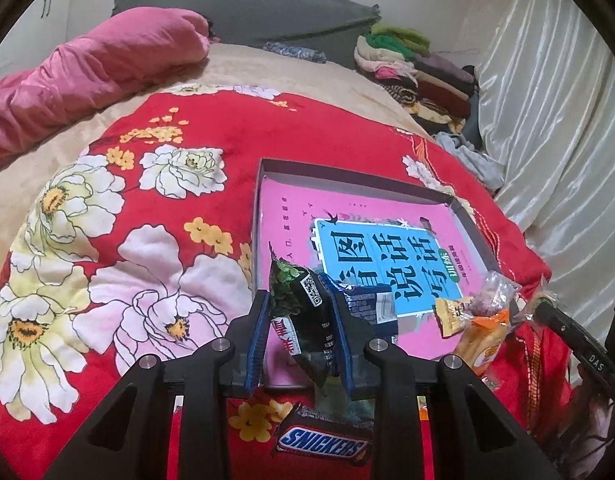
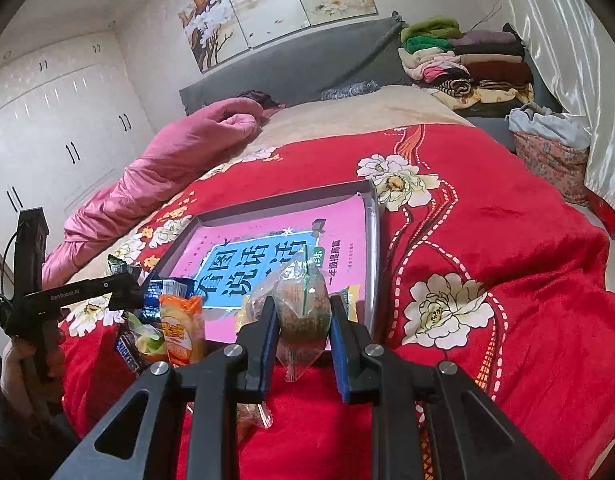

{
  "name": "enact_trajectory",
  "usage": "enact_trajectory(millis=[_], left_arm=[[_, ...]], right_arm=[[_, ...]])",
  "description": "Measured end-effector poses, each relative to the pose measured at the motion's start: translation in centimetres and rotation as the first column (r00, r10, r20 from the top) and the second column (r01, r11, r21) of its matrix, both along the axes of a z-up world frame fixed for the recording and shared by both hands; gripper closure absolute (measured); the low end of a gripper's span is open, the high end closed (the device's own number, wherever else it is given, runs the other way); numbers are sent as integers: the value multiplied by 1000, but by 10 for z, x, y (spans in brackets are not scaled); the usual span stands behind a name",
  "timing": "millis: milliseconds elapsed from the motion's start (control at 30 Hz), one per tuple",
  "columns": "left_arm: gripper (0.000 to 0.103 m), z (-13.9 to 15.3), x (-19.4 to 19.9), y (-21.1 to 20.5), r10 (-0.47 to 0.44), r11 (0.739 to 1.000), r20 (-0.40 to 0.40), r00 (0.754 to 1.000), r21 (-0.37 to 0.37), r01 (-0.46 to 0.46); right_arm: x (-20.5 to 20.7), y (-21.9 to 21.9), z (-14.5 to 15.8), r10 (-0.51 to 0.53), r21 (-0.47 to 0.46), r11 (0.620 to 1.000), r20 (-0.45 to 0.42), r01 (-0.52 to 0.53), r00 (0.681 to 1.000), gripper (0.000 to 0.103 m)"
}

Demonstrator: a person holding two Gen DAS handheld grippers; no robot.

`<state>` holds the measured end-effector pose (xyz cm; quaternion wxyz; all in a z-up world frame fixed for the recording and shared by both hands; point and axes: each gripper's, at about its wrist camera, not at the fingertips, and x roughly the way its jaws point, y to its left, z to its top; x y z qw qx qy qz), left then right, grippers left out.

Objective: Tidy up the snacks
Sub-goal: 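Carry the dark packet in the left gripper over the tray while right gripper carries its bag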

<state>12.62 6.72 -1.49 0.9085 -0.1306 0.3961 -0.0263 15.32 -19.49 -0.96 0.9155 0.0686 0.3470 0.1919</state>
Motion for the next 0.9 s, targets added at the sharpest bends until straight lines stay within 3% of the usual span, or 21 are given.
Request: enact_trajectory(millis=[900], left_arm=[[75, -18, 14, -7, -23, 999, -46, 999, -25, 22]], right_arm=[[22, 16, -12, 56, -35, 998, -22, -57, 998, 78]])
